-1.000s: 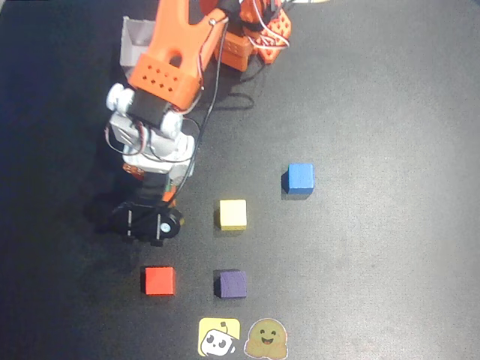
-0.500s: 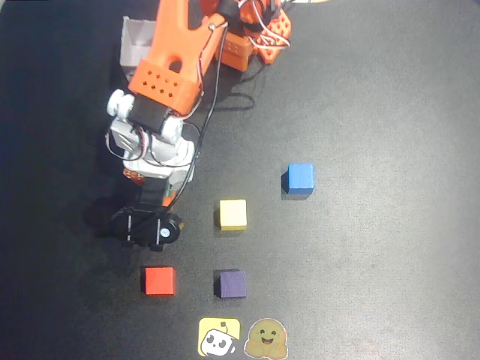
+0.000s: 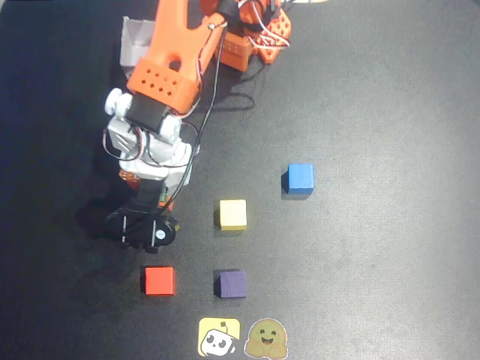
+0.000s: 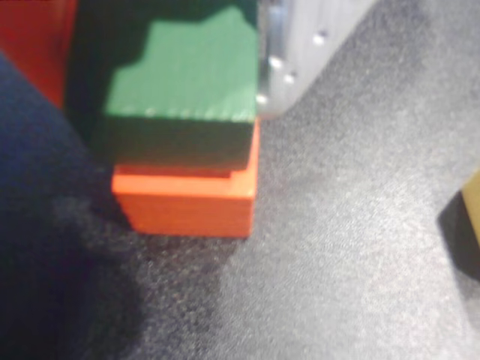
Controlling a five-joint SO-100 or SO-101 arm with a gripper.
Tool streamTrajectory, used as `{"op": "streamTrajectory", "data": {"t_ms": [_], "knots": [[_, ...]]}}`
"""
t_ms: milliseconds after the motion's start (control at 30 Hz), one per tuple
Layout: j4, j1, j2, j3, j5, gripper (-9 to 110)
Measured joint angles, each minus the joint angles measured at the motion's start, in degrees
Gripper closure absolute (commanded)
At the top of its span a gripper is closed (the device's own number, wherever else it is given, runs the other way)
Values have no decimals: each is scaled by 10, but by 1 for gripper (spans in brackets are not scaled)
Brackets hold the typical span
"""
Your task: Put the green cube on top of the orange cube.
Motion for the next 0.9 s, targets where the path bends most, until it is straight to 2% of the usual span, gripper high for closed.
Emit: {"op": "streamTrajectory", "data": {"t_ms": [600,900], "knots": [[0,0,-25,-1,4,96],[0,1,-27,-2,10,87]]}}
